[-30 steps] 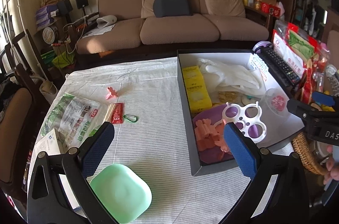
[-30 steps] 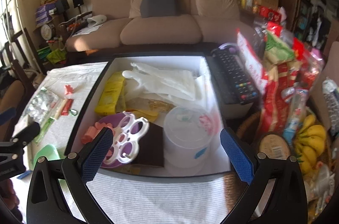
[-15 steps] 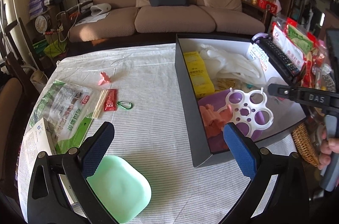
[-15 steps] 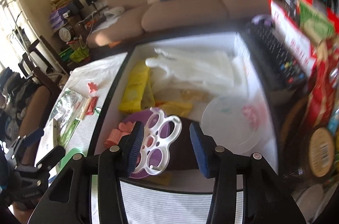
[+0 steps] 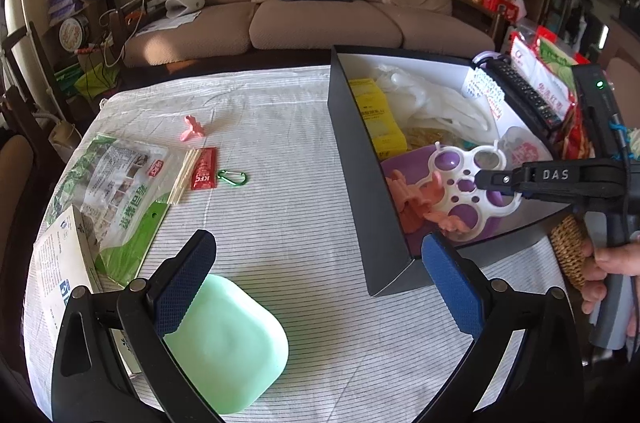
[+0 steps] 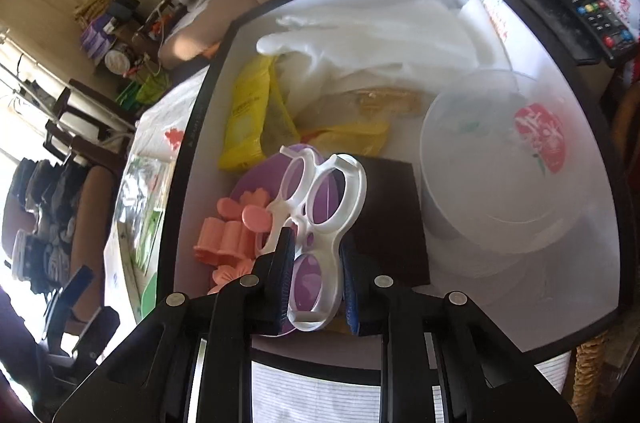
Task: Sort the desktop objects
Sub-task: 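Reach the right gripper into the black box toward the white ring toy, then grasp the white ring toy with the right gripper and lift it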
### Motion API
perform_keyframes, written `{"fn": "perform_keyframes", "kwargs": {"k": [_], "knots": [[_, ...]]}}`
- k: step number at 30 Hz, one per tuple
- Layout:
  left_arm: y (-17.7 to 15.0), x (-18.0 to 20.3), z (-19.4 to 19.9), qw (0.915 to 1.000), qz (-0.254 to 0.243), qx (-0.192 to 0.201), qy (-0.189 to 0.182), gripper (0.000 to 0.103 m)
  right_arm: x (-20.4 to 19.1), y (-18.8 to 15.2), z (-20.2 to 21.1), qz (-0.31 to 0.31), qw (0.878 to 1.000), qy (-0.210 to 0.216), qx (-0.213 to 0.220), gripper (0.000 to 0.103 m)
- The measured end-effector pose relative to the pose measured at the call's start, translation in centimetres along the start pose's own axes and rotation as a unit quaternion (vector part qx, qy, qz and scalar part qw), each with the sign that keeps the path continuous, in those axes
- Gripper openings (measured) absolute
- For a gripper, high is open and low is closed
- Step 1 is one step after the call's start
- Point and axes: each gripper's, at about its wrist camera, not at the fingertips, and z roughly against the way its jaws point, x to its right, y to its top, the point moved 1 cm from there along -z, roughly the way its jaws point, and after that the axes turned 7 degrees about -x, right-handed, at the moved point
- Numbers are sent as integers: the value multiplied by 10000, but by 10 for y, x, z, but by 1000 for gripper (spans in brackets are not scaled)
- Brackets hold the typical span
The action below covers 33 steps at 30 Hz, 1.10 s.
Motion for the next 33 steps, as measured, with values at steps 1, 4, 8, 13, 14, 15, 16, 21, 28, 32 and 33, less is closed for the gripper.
{"fn": "perform_keyframes", "kwargs": {"k": [1, 4, 8, 13, 14, 15, 16, 21, 28, 32, 33], "knots": [[-1, -2, 0, 10000, 19, -10, 4, 103, -2, -1, 3, 43, 10000, -8, 49, 20], [-2, -9, -1, 9999, 126, -47, -12, 103, -4, 0, 15, 27, 9996, 52, 285, 13], [-2, -14, 2, 9995, 292, -72, -111, 103, -11, 7, 33, -170, 9974, 399, 569, 7], [-1, -14, 11, 9996, 274, -3, -122, 103, -19, 17, 51, -409, 9917, 929, 787, 6], [0, -13, 12, 9996, 271, 10, -128, 103, -23, 20, 55, -423, 9908, 990, 817, 6], [0, -13, 14, 9995, 273, 23, -134, 103, -26, 23, 58, -431, 9901, 1039, 840, 6], [1, -13, 17, 9995, 275, 38, -146, 103, -29, 25, 62, -437, 9891, 1104, 869, 6], [0, -16, 24, 9995, 259, 80, -156, 103, -42, 28, 64, -88, 9963, 294, 797, 11], [-3, -20, 20, 9995, 254, 28, -175, 103, -36, 20, 22, 380, 9960, -701, 397, 66], [-7, -21, 14, 9994, 266, -44, -204, 103, -30, 24, -4, 367, 9953, -878, 189, 65], [-8, -21, 13, 9994, 260, -54, -203, 103, -29, 26, -9, 359, 9952, -890, 175, 63]]}}
